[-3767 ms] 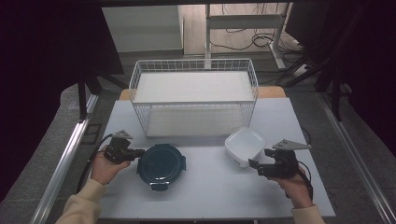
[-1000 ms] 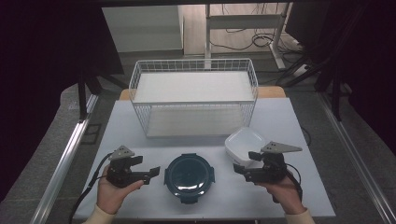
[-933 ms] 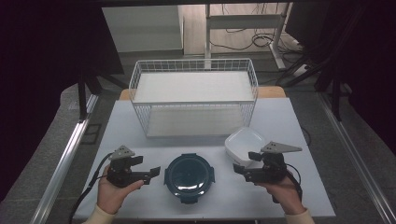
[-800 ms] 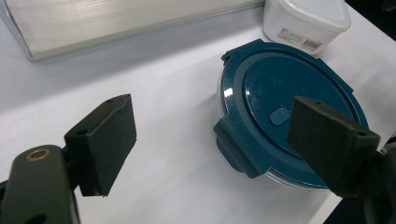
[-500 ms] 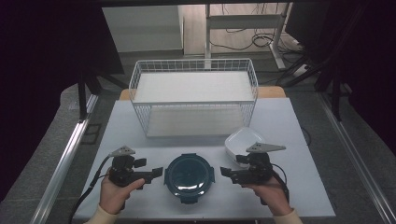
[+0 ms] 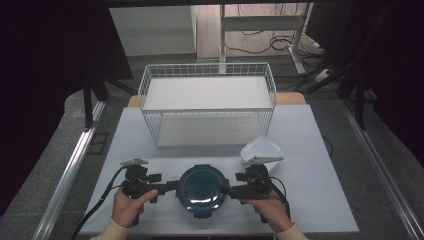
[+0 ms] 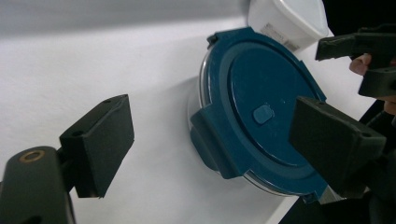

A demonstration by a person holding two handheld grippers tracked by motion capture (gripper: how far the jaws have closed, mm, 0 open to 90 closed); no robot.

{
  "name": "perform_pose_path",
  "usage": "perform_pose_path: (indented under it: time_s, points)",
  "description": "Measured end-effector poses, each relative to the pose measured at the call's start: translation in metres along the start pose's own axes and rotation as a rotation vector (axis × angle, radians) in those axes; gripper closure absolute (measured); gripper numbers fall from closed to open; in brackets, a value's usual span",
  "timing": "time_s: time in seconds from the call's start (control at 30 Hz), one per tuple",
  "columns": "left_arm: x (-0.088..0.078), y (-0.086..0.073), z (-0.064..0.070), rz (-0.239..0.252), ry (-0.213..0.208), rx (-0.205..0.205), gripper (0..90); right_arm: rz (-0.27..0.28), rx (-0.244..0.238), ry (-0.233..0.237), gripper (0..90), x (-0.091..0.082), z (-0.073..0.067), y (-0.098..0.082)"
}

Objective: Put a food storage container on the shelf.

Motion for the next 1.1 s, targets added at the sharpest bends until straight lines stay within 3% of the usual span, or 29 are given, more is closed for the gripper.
perform_pose_path:
  time_s: [0.17,0.4,0.5,0.63,0.73,0.8,0.97,1.1]
  points:
    - [0.014,-0.005,0.0,-0.042,-0.026,-0.012,14.4,-0.011,0.044,0.009,13.7,0.007,0.004,-0.004]
    - [0.025,-0.008,0.001,-0.053,-0.081,-0.048,14.1,-0.032,0.094,0.013,12.7,0.019,0.005,-0.01]
    - [0.028,-0.01,-0.002,-0.043,-0.115,-0.088,13.9,-0.036,0.122,0.017,12.1,0.024,0.006,-0.012]
    - [0.031,-0.014,-0.008,-0.03,-0.123,-0.138,13.8,-0.041,0.159,0.02,11.5,0.029,0.007,-0.014]
    - [0.035,-0.017,-0.008,-0.033,-0.182,-0.182,14.5,-0.045,0.186,0.029,11.3,0.033,0.007,-0.015]
    - [0.038,-0.018,-0.006,-0.05,-0.146,-0.16,15.1,-0.047,0.2,0.036,11.3,0.035,0.007,-0.016]
    - [0.042,-0.019,-0.001,-0.066,-0.167,-0.154,17.6,-0.062,0.241,0.064,11.8,0.04,0.008,-0.021]
    - [0.042,-0.019,0.0,-0.059,-0.208,-0.164,26.1,-0.069,0.261,0.082,15.7,0.043,0.006,-0.022]
Point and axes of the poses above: each handheld gripper's, and its own axes: x roughly forward along the jaws, y roughly out of its top, z roughly to its right, the point moved 3 cm from there along x, roughly forward along the jaws, and after that the axes turned 7 degrees about x, right-handed, at the moved point
